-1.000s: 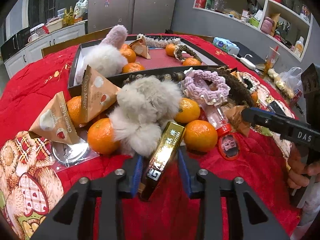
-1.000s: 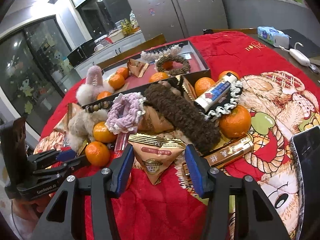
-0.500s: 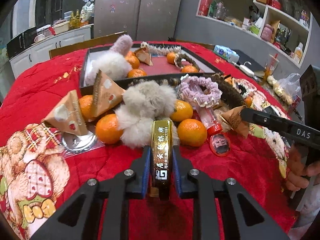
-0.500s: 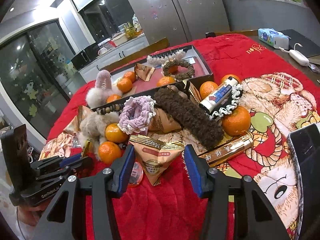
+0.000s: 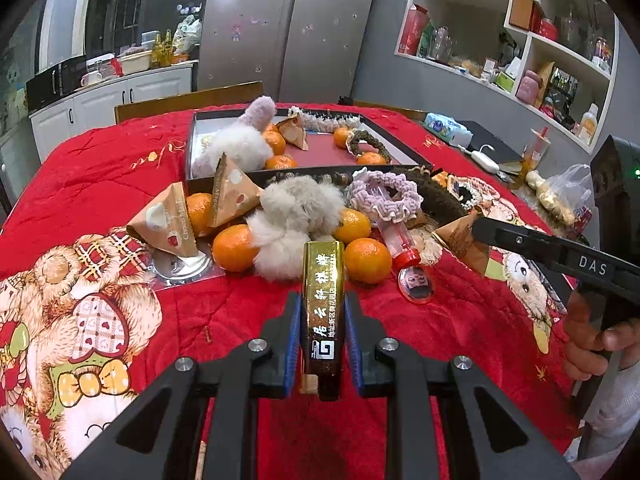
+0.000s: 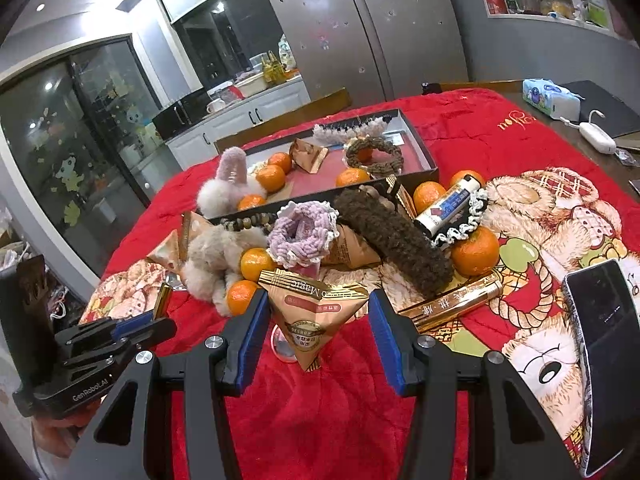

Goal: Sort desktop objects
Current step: 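Grasp the triangular snack pack with the right tool while the left tool lifts the gold box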

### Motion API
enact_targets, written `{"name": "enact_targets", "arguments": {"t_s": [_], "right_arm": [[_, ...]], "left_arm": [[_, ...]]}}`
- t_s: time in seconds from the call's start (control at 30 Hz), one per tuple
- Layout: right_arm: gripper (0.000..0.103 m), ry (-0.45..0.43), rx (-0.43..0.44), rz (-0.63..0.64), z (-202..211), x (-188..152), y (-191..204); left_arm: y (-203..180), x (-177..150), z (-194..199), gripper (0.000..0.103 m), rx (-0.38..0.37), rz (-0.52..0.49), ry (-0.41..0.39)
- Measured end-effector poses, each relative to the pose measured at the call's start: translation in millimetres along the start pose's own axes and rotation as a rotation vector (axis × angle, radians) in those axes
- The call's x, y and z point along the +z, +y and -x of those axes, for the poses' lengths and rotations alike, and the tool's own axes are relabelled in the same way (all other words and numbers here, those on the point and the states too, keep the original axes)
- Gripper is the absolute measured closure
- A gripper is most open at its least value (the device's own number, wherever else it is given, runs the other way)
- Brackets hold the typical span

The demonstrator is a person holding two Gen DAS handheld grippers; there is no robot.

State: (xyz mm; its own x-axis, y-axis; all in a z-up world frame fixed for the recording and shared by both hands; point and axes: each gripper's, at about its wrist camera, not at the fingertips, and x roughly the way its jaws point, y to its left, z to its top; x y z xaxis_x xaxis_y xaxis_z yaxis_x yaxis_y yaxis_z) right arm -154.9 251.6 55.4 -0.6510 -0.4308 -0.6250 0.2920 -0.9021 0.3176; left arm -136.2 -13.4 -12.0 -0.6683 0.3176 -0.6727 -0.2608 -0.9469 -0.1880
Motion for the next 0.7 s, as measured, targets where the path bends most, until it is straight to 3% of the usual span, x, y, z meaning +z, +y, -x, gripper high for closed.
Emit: {"name": "enact_targets", "arguments": {"t_s": [0.3,0.7], "right_arm": [[0.055,-0.024,0.021,0.025,8,18,4],[0.055,-0.054,0.059,0.098,7,54,9]], "left_arm": [[-17,17,8,0.081,-0.017,-0.054,-0.028],[-44,65,11,0.081,-0.055,-0.083,-0.084]]}}
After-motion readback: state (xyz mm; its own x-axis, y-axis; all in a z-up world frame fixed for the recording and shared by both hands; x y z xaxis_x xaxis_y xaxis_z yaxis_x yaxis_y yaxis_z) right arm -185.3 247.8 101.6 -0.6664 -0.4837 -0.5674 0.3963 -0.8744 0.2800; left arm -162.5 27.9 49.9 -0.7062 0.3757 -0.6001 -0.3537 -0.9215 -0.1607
